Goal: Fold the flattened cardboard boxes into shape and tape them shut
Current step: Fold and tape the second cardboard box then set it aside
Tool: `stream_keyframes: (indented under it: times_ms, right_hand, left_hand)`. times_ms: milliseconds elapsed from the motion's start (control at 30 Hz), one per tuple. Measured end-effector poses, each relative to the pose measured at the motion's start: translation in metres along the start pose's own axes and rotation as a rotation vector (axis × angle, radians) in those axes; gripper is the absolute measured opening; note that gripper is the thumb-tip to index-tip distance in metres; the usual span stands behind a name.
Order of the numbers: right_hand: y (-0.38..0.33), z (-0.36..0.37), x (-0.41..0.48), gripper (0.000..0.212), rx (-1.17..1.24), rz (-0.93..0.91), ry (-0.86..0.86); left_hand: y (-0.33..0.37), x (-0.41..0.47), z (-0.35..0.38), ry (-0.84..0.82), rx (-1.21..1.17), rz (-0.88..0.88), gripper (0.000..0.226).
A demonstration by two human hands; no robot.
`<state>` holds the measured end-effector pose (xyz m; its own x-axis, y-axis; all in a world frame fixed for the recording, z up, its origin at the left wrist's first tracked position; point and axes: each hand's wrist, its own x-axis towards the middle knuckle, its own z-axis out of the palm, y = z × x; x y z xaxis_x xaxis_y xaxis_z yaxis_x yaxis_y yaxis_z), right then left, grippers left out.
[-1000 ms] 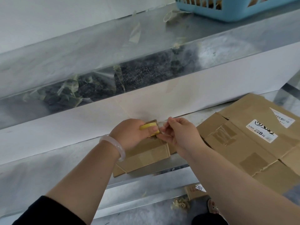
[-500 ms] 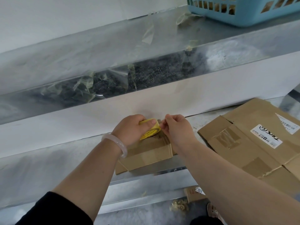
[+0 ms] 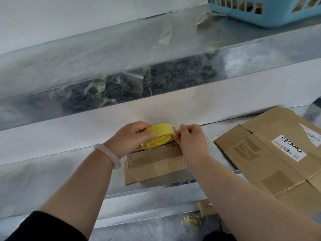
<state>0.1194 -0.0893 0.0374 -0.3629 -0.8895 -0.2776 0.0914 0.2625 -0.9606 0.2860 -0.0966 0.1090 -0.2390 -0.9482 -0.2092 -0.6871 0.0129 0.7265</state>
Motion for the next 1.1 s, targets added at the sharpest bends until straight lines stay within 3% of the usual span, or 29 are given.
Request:
stream_keyframes:
  times_ms: [300,633,833,1100]
  right_hand:
    - [-0.002,0.000,-0.005,0.017,-0.145,-0.084,-0.001]
    - [-0.001,-0.001,-0.005,0.016,-0.113,-0.092,0.017]
    - [-0.001,-0.007,0.004,0.019,0.203,0.050,0.010]
    - [-0.002,-0.045,0.010,0.018,0.234,0.018,0.066]
  left_hand:
    - [-0.005,-0.002,0.004,0.174,-0.097,0.032,0.019]
    - [-0.004,0.007,-0.006,0.067,0.144,0.060,0.029]
    - [0.000,0.012,-0.002,0.028,0.151,0.067,0.030]
    - [0.007,0.021,0.019,-0.007,0.208,0.066,0.029]
